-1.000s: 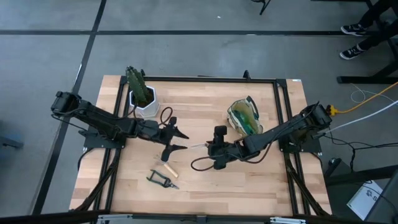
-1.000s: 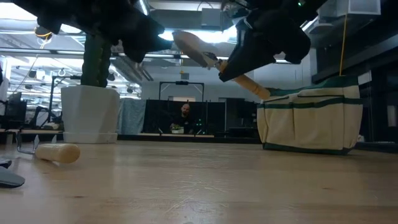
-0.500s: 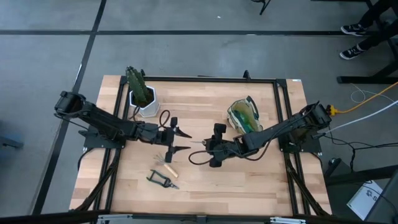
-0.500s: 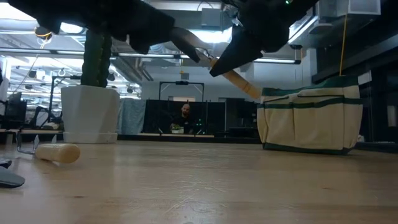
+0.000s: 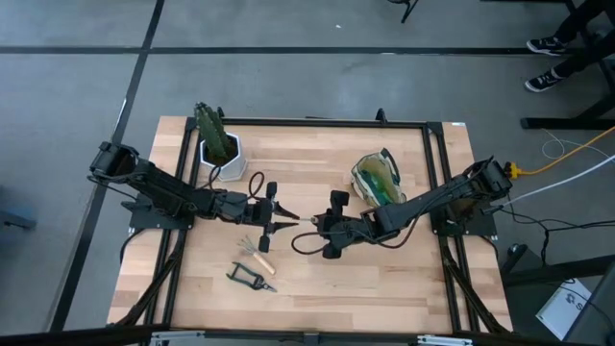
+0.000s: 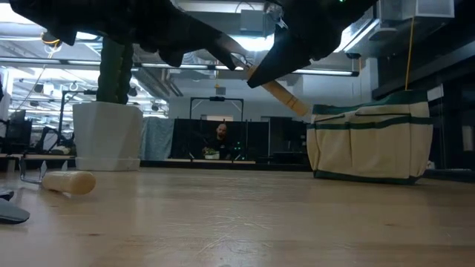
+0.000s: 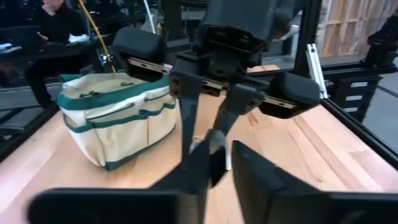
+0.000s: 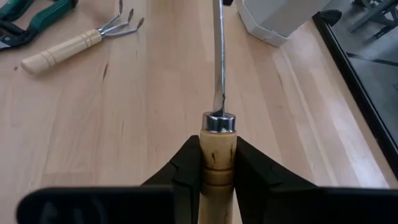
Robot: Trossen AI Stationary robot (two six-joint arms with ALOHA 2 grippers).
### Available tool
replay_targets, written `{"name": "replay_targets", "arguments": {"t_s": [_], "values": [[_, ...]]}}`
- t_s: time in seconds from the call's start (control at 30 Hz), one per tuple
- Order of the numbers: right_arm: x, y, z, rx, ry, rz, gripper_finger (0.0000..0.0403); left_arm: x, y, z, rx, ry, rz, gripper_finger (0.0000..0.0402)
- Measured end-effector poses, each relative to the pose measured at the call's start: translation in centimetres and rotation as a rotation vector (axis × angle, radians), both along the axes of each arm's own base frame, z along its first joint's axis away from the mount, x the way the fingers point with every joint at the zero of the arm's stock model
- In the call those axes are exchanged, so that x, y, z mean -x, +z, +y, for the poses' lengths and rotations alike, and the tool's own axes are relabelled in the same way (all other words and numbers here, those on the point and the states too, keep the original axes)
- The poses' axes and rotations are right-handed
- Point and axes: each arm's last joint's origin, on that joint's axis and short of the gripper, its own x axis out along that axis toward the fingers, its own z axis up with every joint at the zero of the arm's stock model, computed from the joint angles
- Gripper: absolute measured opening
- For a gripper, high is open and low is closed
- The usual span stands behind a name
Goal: Pick & Place Garden tools in Gardening bag
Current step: Put the trowel into the gardening bag
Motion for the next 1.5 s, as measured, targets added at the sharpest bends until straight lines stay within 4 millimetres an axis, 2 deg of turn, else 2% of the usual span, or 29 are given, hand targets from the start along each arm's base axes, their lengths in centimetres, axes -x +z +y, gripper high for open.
{"name": "replay_targets", "arguments": {"t_s": [0.1, 0.3, 0.37, 0.6, 0.83, 1.0, 1.17, 1.33, 1.5], "values": [[-0.1, 0.0, 0.0, -0.009, -0.003, -0.009, 0.0066, 0.0, 0.0, 0.1, -0.011, 0.024, -0.001, 0.0012], [-0.1, 0.0, 0.0, -0.061, -0.039, -0.027, 0.0068, 0.0, -0.1, 0.1, -0.067, 0.039, 0.012, 0.0004], [-0.1, 0.0, 0.0, -0.084, -0.059, -0.035, 0.0087, 0.1, -0.2, 0.2, -0.093, 0.040, 0.021, 0.0003], [-0.1, 0.2, -0.1, -0.170, -0.144, -0.088, 0.0192, 0.5, -0.5, 0.6, -0.171, 0.136, 0.096, 0.0002], [-0.2, 0.1, -0.2, -0.459, -0.286, -0.132, 0.0251, 1.6, 0.6, 0.1, -0.386, 0.220, 0.102, 0.0002], [-0.3, -0.3, -0.2, -0.532, -0.342, -0.149, 0.0253, 2.8, 2.7, -0.7, -0.484, 0.231, 0.031, 0.0002], [-1.3, 0.6, -0.8, -0.562, -0.354, -0.270, 0.0240, 4.2, 4.4, -1.5, -0.621, 0.177, -0.029, 0.0002], [-2.6, 2.1, -1.7, -0.601, -0.254, -0.410, 0.0230, 5.9, 6.4, -2.0, -0.850, 0.174, -0.090, 0.0002], [-3.7, 4.1, -2.7, -0.604, -0.113, -0.571, 0.0226, 8.2, 8.9, -1.9, -0.943, 0.242, -0.170, 0.0002]]}}
